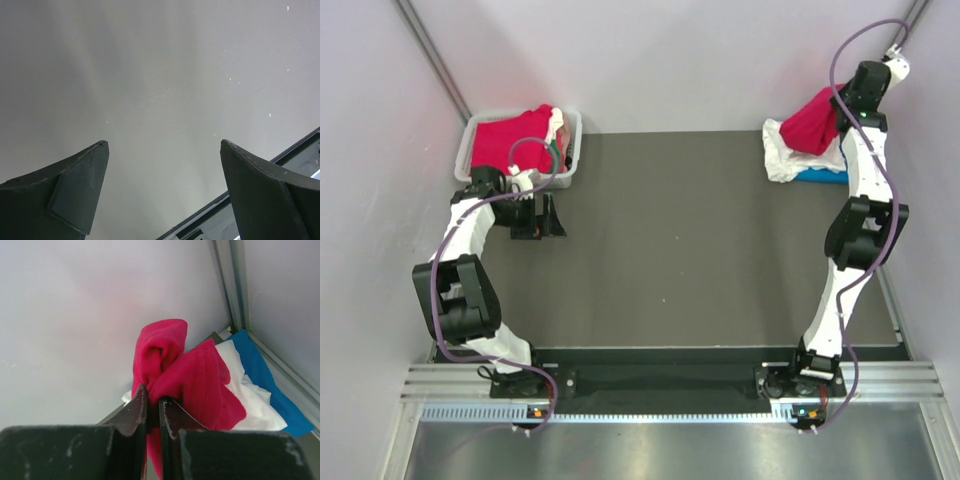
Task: Fold and stack the t-shirts
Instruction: Neatly place the folded tshirt to the corner
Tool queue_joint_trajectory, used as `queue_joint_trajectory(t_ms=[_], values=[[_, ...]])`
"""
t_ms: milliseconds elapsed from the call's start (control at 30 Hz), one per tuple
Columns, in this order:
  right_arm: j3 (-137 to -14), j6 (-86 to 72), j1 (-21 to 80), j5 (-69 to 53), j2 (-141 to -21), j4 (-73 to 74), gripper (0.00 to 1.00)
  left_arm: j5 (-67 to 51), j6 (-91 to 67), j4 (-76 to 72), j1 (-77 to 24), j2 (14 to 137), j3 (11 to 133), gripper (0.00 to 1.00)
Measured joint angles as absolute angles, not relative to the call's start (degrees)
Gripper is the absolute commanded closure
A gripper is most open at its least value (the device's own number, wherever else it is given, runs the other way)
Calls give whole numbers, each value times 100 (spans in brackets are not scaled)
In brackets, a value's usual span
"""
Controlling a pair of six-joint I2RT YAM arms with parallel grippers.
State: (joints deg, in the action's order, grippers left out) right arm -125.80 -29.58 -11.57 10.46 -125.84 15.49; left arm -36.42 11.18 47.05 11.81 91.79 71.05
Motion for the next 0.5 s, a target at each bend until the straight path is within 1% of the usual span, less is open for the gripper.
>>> queue_joint_trajectory(t_ms=[367,500], values=[[-12623,-2958,-1013,1002,-12589,1717,100,-3662,1129,4722,1181,9177,7105,3],[-13262,-2965,-1013,991,-12884,1938,100,-3662,1129,4724,1181,9177,7105,3]])
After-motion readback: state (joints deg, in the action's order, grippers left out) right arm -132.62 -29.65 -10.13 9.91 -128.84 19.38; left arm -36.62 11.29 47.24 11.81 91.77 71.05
